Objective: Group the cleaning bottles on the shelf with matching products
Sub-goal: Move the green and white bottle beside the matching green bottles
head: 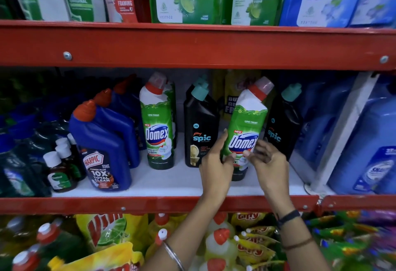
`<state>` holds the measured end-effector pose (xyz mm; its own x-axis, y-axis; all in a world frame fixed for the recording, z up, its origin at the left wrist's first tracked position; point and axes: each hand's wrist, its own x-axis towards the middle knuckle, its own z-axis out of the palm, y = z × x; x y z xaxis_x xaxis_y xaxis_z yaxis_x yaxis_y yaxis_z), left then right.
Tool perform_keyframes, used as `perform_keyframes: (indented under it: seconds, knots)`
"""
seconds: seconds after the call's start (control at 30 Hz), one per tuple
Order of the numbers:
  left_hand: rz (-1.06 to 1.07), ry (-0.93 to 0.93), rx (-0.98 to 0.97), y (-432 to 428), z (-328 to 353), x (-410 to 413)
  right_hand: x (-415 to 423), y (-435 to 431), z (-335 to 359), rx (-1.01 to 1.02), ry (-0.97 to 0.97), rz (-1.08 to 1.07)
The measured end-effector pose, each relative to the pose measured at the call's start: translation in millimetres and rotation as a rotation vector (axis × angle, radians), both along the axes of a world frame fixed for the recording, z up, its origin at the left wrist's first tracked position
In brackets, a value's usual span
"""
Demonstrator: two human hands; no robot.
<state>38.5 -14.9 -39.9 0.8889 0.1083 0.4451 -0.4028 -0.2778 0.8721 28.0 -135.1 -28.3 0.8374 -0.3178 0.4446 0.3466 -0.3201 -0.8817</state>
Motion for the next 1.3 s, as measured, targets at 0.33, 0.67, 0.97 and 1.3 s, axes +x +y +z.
perform_keyframes:
  seconds: [0.33, 0.67, 0.97, 1.3]
  knots:
    - [0.081, -0.050, -0.170, 78.5, -7.4, -39.2, -31.4, 80.1, 7.9, 0.007, -0.039, 0.093]
    - [0.220, -0.099, -0.181, 145.9, -13.3, -38.1, -24.7, 160.6, 4.4, 0.065, -0.046, 0.174]
    - [0.232, -0.065, -0.141, 165.7, -14.2, -34.4, -18.2, 184.0, 1.8, 0.042, -0.015, 0.127]
    - [0.232, -0.245, -0.089, 146.2, -13.5, -45.8, -20.4, 170.0, -1.9, -0.030, 0.003, 0.183]
